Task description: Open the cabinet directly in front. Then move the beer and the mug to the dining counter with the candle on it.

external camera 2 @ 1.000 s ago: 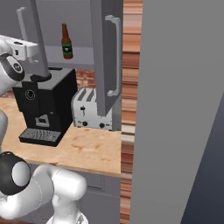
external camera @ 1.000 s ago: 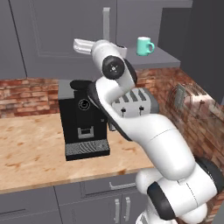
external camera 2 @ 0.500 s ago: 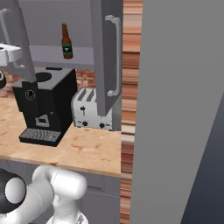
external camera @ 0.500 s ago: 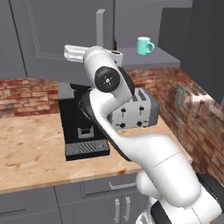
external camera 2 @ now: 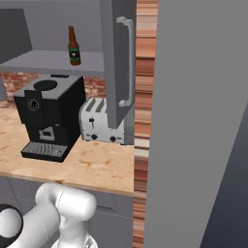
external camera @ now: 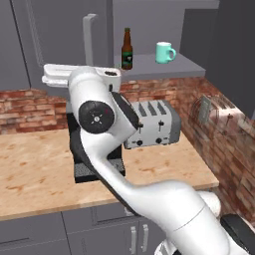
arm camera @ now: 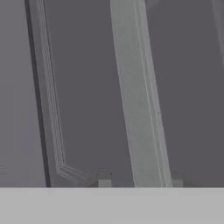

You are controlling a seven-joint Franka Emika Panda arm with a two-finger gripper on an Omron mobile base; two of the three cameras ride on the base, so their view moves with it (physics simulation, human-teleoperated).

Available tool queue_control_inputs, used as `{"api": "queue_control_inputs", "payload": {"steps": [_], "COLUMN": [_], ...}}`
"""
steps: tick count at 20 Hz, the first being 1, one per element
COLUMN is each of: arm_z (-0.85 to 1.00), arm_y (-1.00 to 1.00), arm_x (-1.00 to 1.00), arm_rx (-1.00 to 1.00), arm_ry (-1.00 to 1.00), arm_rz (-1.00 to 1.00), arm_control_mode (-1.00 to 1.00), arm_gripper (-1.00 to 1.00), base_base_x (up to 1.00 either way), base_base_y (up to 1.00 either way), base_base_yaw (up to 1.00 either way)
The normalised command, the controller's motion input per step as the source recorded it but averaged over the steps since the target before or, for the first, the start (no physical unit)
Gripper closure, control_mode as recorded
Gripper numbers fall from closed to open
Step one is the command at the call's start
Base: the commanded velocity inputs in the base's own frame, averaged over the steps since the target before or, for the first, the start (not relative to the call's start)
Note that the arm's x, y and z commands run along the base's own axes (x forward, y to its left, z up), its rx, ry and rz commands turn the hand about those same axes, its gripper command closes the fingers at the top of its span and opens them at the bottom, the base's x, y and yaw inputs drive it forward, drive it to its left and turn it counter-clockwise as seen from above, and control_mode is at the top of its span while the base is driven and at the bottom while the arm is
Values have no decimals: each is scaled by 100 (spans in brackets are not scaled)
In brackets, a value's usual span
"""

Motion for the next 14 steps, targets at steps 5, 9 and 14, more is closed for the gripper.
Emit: {"api": "queue_control_inputs", "payload": {"steps": [5,9,14], "arm_z": [0,0,-12], "arm_y": [99,45,-4], "arm_x": [-86,-20,-36], "arm_rx": [0,-1,0], "arm_ry": [0,1,0], "arm_rz": [-4,-3,0], "arm_control_mode": [-100,-100,-100], "arm_gripper": [100,-100,-100], "base_base_x": [0,0,0], "base_base_y": [0,0,0], "base_base_yaw": [0,0,0]}}
